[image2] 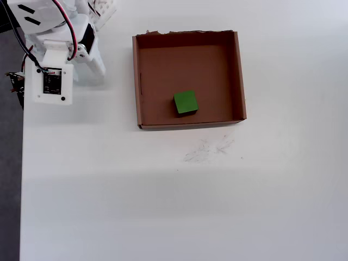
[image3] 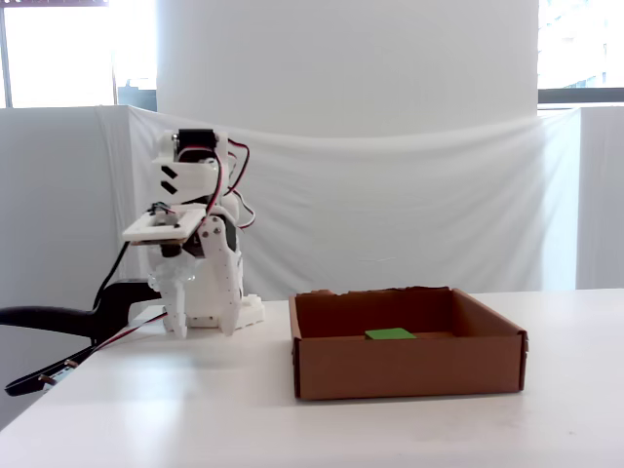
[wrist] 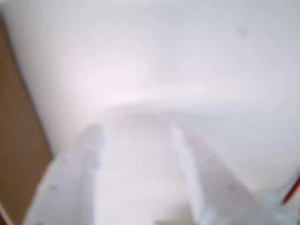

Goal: Grasp a green cube and put it in a box.

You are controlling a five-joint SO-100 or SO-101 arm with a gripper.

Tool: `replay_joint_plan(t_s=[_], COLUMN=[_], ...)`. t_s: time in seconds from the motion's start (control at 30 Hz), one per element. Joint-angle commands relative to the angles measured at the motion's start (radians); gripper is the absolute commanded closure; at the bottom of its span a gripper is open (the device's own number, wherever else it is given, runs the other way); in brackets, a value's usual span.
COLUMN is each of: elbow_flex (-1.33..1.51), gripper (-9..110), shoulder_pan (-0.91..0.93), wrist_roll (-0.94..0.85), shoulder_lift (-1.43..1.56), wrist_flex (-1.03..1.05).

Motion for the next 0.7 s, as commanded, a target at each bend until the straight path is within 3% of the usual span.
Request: replay_joint_plan(t_s=[0.0, 0.67], elbow_flex=[0.017, 0.063], gripper=[82, 80], shoulder_pan=[0.015, 0.043], wrist_roll=[-0.032, -0.081], shoulder_lift=[0.071, 0.158], wrist_flex=[0.026, 0.178])
